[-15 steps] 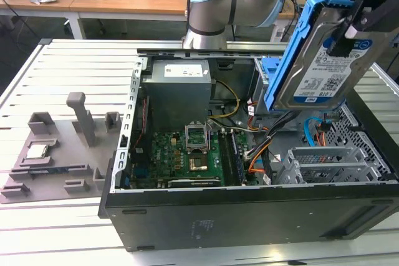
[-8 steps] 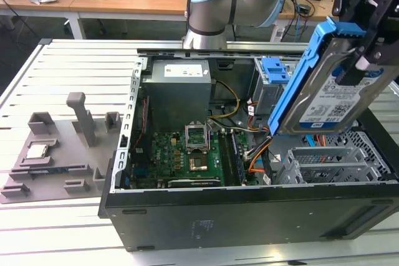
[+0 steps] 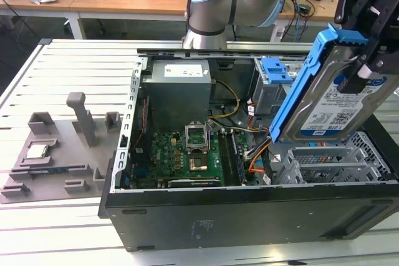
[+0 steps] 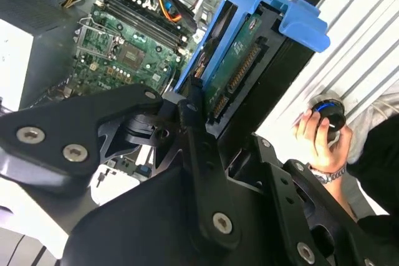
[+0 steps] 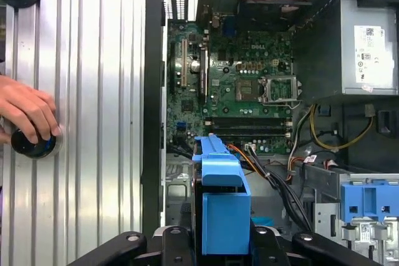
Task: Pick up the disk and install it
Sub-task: 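Pick up the disk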
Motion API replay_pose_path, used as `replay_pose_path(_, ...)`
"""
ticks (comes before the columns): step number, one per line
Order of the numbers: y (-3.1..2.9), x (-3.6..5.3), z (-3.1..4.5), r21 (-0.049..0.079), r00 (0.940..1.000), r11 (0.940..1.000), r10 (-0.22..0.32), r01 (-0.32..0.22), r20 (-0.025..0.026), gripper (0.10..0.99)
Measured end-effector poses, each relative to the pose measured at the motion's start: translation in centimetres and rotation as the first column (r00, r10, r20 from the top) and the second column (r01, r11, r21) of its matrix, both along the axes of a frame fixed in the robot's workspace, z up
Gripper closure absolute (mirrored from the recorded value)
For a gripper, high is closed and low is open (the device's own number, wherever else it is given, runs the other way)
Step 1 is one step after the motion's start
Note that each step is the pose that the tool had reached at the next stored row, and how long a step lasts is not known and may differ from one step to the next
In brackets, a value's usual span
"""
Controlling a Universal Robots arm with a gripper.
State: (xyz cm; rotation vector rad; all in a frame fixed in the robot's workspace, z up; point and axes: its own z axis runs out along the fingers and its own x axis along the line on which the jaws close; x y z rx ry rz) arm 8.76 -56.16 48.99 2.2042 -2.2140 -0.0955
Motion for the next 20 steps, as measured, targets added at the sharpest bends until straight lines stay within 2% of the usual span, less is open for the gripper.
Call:
replay_pose_path(4,0.00,0.97,-0.27,0.000,1.0000,1.0000,0.000,0.000,-0.0001,0.725)
replay_pose_path(6,0.00,1.75,-0.46,-0.001,1.0000,1.0000,0.000,0.000,-0.0001,0.725)
replay_pose_path(13,0.00,3.18,-0.85,-0.002,1.0000,1.0000,-0.001,0.001,-0.0001,0.725)
replay_pose_path(20,0.00,3.90,-1.09,-0.002,1.0000,1.0000,-0.001,0.001,-0.0002,0.725)
